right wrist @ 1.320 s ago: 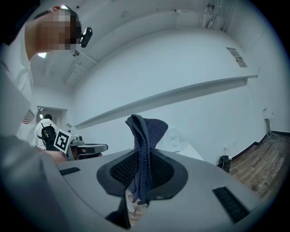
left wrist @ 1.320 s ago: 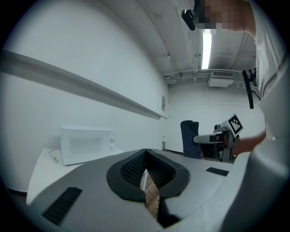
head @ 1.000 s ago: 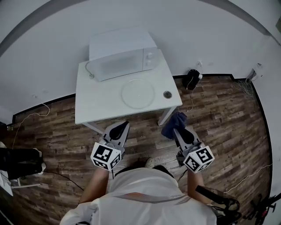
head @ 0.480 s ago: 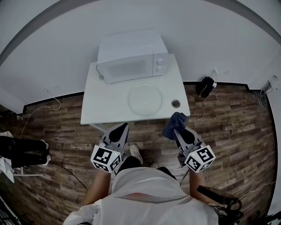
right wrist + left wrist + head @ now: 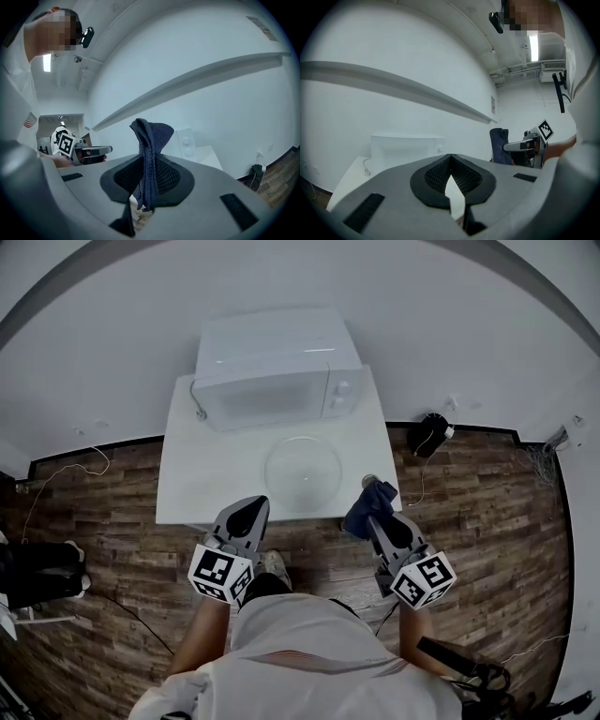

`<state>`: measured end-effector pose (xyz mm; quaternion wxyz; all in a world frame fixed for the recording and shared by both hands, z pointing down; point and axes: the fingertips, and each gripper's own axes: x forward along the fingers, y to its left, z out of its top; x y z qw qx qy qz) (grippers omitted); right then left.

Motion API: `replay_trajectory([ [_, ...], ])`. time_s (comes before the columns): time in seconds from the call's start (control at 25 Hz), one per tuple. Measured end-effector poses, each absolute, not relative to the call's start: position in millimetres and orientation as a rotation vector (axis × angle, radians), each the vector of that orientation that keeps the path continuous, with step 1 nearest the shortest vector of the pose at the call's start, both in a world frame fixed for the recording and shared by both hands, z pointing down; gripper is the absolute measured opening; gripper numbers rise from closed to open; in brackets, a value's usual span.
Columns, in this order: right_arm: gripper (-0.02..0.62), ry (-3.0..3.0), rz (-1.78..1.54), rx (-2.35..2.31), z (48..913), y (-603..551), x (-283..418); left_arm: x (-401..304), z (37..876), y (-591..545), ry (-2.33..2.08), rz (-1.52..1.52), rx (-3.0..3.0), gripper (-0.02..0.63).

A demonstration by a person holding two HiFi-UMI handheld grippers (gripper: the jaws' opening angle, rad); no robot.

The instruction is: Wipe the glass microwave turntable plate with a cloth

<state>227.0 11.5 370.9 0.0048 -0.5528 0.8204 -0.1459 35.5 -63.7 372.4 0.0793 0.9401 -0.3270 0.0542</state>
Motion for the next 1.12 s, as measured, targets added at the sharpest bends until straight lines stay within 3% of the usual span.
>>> replay_trajectory([
  [0.6,0.061,2.677,-0.537,-1.682,381,-142,161,-21,404,-192,-0.985,0.221,2.719,0.011],
  [1.12,0.061,2.838,-0.751,-1.446,436,-195,140,-17,450,-209,-1.099,0.260,2.564,0.011],
])
